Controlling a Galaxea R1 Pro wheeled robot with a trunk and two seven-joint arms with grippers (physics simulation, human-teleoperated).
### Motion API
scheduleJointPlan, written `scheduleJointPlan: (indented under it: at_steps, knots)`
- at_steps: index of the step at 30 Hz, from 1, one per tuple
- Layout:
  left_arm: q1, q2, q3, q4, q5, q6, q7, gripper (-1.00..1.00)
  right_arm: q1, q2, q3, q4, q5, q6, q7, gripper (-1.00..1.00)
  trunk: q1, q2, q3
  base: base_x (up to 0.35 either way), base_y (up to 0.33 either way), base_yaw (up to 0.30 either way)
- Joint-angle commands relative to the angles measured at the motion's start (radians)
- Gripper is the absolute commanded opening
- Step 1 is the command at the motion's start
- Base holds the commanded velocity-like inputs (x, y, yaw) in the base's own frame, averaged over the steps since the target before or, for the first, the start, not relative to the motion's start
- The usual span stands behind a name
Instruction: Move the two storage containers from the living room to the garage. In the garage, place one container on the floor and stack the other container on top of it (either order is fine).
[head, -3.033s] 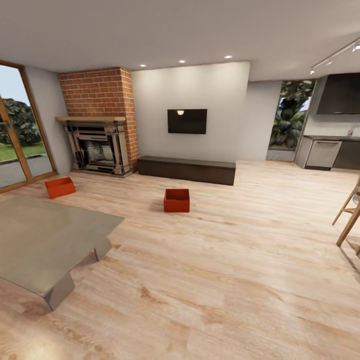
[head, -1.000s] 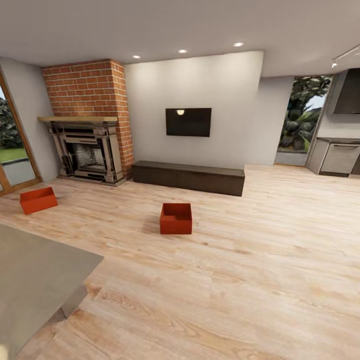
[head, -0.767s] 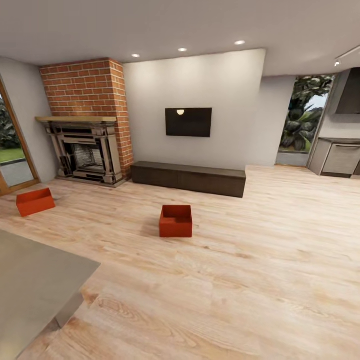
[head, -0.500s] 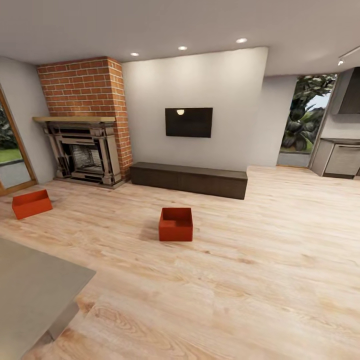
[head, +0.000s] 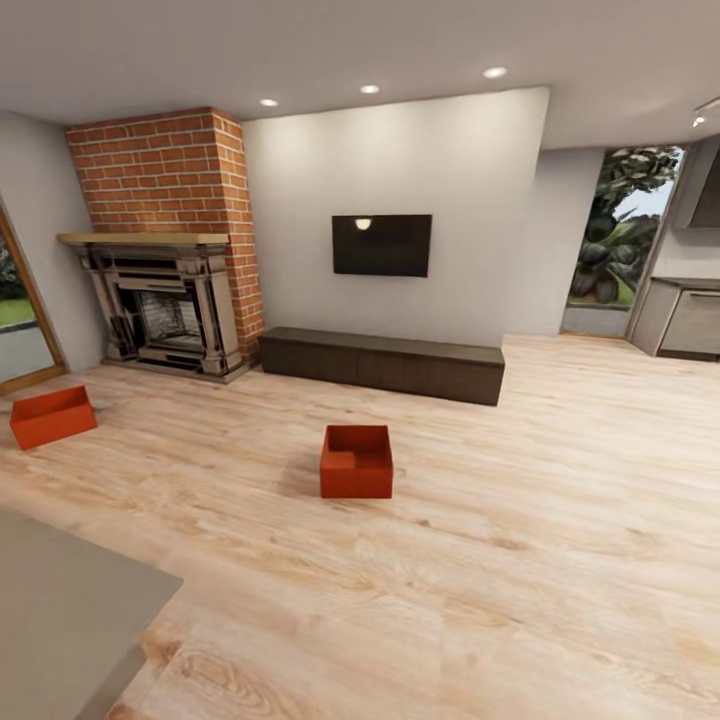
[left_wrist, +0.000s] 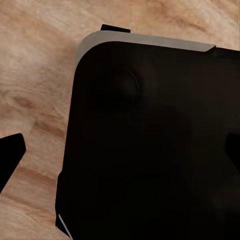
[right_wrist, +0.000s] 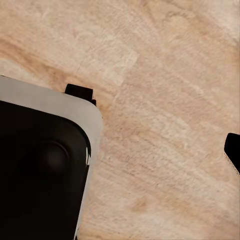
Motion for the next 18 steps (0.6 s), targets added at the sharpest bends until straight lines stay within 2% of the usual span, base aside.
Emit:
scheduleJointPlan:
  at_steps: [1, 7, 18]
  knots:
    - [0.0, 0.0, 0.001, -0.001, 0.005, -0.002, 0.0, 1.0, -0.001, 0.0, 0.008, 0.003, -0.007, -0.006, -0.002, 1.0, 0.001, 0.0, -0.001, 0.327, 0.135, 0.0]
    - [0.0, 0.0, 0.001, -0.001, 0.005, 0.0, 0.0, 1.0, -0.001, 0.001, 0.008, 0.003, -0.007, -0.006, -0.002, 1.0, 0.001, 0.0, -0.001, 0.327, 0.093, 0.0]
    - [0.0, 0.0, 0.001, 0.0, 0.006, 0.006, 0.0, 1.0, -0.001, 0.0, 0.008, 0.003, -0.007, -0.006, -0.002, 1.0, 0.001, 0.0, -0.001, 0.327, 0.009, 0.0]
